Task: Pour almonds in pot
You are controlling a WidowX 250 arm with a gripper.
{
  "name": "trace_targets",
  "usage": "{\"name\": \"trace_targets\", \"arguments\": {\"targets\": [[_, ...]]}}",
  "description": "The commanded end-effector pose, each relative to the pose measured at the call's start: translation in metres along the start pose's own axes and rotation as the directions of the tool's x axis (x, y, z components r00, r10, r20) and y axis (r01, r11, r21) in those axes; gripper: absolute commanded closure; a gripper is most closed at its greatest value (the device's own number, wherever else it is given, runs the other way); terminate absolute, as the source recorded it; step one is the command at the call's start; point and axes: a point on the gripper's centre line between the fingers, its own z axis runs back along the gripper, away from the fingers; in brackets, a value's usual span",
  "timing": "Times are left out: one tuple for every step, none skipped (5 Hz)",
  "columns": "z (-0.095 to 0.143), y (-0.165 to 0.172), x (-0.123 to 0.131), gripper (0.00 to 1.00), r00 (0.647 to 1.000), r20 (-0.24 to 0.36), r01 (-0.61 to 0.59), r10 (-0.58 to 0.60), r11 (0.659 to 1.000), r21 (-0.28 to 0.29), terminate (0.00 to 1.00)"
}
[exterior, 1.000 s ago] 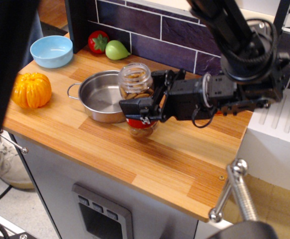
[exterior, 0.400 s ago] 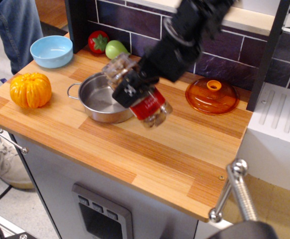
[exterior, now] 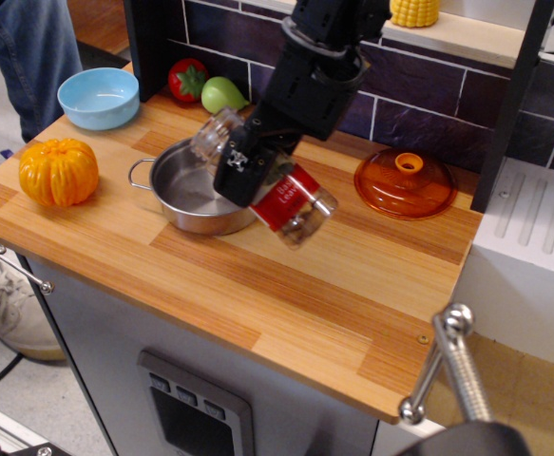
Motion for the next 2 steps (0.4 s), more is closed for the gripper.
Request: {"name": "trace_targets", "arguments": {"targets": [[0.0132, -0.0067, 0.0029, 1.00, 0.981, 0.144, 0.131, -0.129, 0.991, -0.003, 0.00], [0.0155, -0.0059, -0.0043, 1.00, 0.955, 0.236, 0.193, -0.178, 0.980, -0.042, 0.00]]}}
